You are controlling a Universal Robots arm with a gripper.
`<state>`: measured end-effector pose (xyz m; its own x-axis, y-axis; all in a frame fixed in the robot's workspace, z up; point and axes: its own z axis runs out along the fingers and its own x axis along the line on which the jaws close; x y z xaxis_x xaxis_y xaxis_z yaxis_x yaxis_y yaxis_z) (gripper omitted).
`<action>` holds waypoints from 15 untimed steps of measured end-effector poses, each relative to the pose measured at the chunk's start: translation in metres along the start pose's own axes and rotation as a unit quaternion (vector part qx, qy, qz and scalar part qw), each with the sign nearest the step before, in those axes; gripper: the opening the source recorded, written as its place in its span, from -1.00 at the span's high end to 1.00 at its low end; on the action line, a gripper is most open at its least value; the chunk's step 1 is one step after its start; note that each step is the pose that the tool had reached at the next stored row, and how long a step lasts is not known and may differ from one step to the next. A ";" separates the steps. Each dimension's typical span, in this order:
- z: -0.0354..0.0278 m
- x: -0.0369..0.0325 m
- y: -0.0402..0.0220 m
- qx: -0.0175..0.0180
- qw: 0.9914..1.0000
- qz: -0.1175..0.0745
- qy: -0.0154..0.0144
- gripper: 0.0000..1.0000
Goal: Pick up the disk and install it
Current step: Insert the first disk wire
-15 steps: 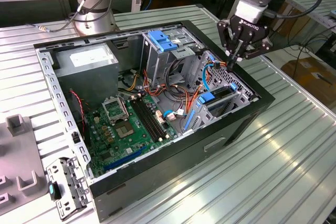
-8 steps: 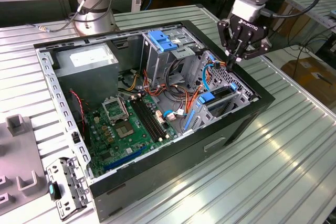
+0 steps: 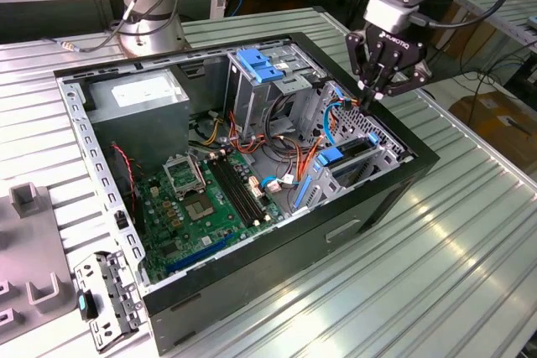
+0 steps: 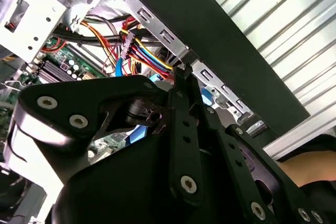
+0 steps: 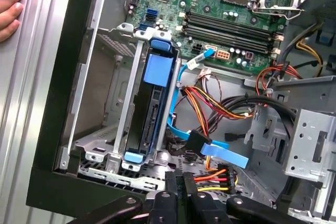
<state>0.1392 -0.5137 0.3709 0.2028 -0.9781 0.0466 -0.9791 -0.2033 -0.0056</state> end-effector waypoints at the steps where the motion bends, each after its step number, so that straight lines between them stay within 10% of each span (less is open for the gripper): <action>1: 0.0000 0.0000 0.0000 0.000 1.000 0.008 0.000 0.67; 15: 0.0001 -0.0009 0.0041 -0.003 0.997 0.074 0.000 0.67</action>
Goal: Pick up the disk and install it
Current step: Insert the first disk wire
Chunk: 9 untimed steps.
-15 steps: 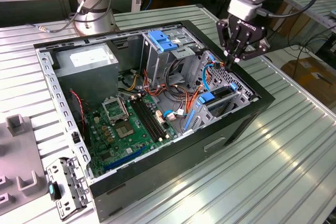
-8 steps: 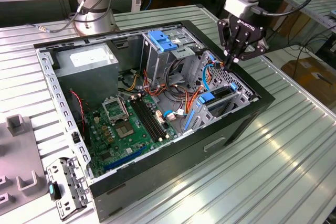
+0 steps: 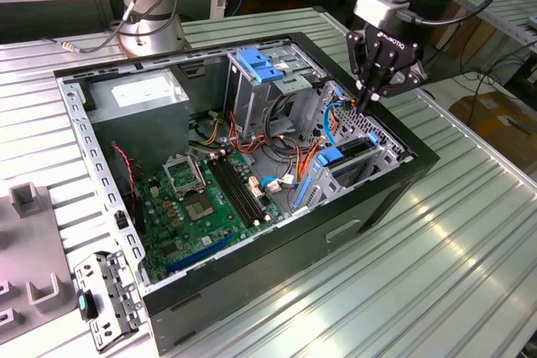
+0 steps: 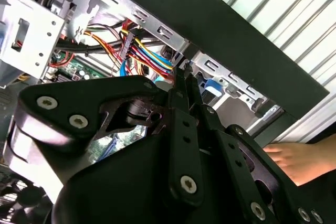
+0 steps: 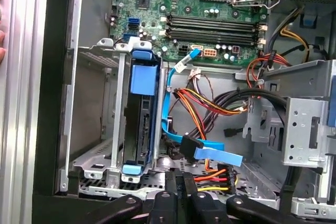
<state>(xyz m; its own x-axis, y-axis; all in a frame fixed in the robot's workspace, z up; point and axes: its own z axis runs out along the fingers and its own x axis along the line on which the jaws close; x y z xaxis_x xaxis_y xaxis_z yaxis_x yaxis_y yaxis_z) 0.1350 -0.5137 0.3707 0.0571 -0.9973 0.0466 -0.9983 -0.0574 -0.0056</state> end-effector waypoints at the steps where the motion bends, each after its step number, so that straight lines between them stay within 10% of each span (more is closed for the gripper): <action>1: 0.0001 0.0000 0.0001 0.000 1.000 0.007 0.000 0.67; 9: 0.0016 0.0055 0.0090 -0.001 1.000 0.026 0.000 0.67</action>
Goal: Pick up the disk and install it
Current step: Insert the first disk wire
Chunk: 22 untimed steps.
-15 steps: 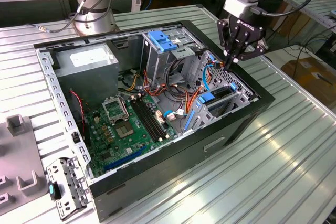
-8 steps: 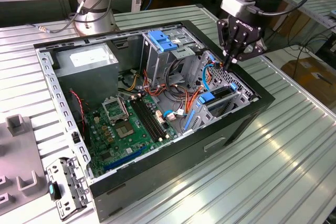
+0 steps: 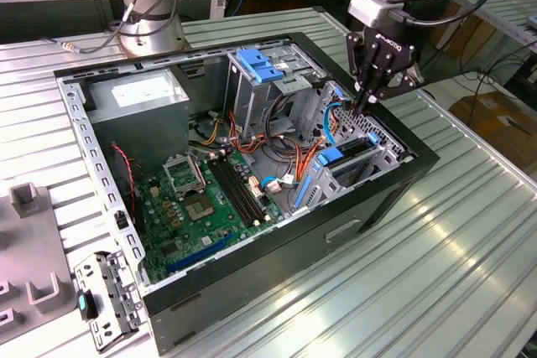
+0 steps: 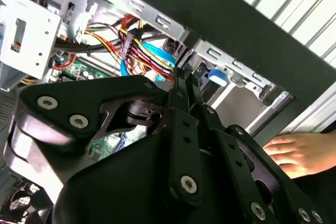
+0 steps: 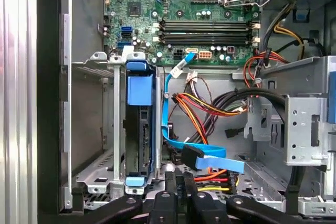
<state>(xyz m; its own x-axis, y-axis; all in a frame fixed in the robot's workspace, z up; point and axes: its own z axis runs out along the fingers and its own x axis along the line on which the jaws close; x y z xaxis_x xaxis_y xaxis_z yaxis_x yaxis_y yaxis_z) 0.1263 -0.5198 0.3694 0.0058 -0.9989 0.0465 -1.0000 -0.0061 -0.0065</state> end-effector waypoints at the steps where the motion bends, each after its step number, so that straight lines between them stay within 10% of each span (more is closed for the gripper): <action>1: 0.0008 0.0047 0.0019 0.000 1.000 0.000 0.000 0.67; 6: 0.0055 0.0205 0.0100 0.004 1.000 0.000 0.000 0.67; 16: 0.0169 0.0195 0.0212 0.015 1.000 -0.009 0.000 0.67; 22: 0.0189 0.0195 0.0211 0.013 0.999 0.029 0.001 0.67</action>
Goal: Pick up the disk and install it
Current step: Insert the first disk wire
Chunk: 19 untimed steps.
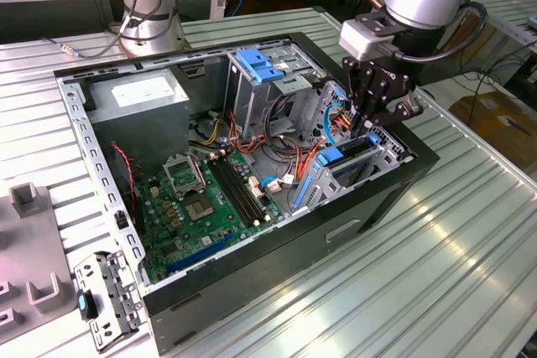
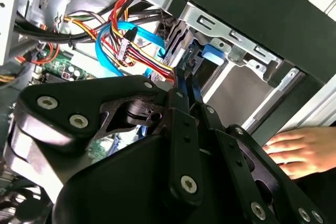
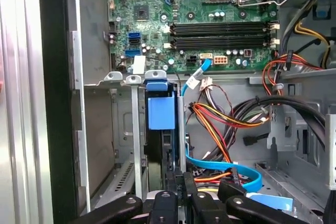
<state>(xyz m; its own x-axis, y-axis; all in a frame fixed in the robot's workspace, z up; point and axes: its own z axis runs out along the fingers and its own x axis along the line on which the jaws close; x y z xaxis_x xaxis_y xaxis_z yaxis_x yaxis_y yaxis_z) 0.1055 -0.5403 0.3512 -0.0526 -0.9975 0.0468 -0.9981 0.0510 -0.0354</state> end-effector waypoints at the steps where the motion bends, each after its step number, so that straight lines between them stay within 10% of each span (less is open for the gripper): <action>1: 0.0002 0.0000 -0.0004 0.000 1.000 0.001 0.000 0.67; 19: 0.0045 0.0033 -0.0009 0.000 1.000 0.000 0.000 0.67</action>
<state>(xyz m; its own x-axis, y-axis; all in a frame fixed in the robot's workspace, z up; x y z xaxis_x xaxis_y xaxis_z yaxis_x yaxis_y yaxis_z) 0.1064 -0.5439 0.3469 -0.0524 -0.9975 0.0466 -0.9981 0.0508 -0.0347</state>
